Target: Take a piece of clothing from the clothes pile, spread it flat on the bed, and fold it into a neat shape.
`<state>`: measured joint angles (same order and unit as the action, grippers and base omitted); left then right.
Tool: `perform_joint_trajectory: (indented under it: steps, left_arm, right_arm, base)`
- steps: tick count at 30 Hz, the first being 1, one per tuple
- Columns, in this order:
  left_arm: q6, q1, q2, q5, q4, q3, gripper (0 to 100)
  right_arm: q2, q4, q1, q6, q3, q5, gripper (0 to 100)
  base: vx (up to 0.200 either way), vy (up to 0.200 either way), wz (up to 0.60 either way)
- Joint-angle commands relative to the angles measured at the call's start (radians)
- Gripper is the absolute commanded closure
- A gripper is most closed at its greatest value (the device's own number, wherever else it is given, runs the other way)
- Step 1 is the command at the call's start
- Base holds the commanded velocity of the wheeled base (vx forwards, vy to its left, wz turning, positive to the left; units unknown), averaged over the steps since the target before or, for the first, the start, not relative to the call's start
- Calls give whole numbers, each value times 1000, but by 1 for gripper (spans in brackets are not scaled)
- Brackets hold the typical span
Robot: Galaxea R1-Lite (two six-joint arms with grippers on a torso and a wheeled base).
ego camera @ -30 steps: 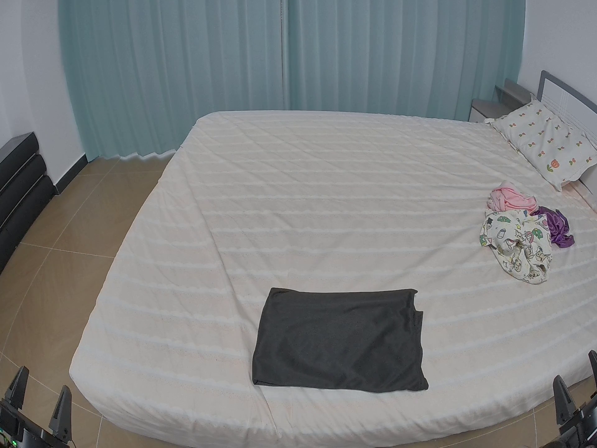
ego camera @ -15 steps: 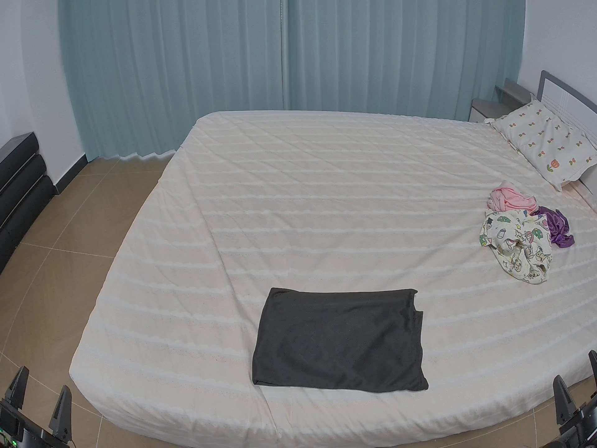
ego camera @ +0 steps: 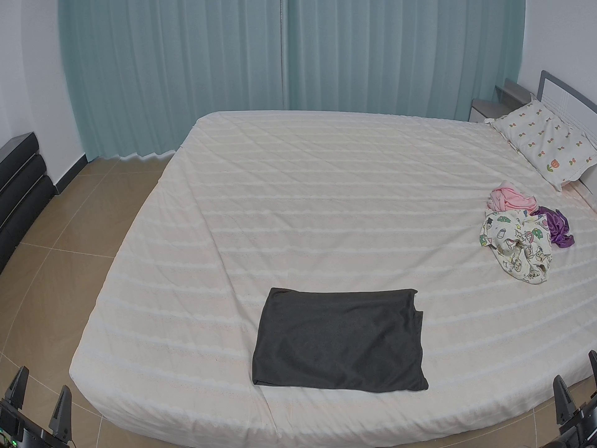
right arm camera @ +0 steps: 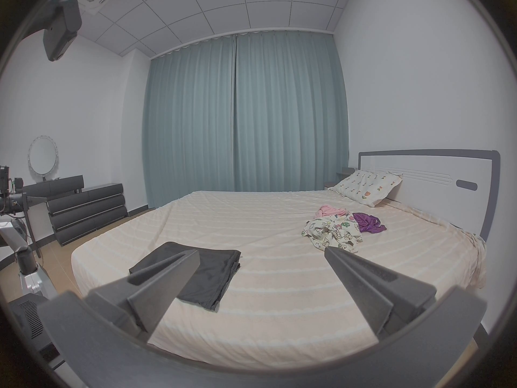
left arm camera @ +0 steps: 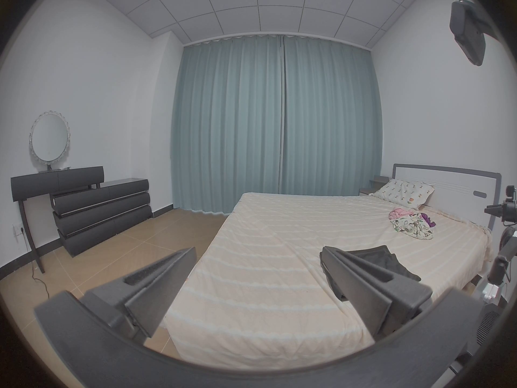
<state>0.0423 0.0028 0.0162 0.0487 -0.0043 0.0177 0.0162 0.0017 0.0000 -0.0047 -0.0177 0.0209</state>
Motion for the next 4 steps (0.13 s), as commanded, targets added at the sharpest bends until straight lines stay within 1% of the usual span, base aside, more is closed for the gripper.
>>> perform_joint_trajectory:
  steps: [1,4]
  left_arm:
    - [1,0,-10,0,0,-16,0]
    - [1,0,-10,0,0,-16,0]
  right_arm:
    - [-15,0,0,-1,18,1,0]
    - [-15,1,0,2,16,1,0]
  base:
    - [0,0,0]
    - [0,0,0]
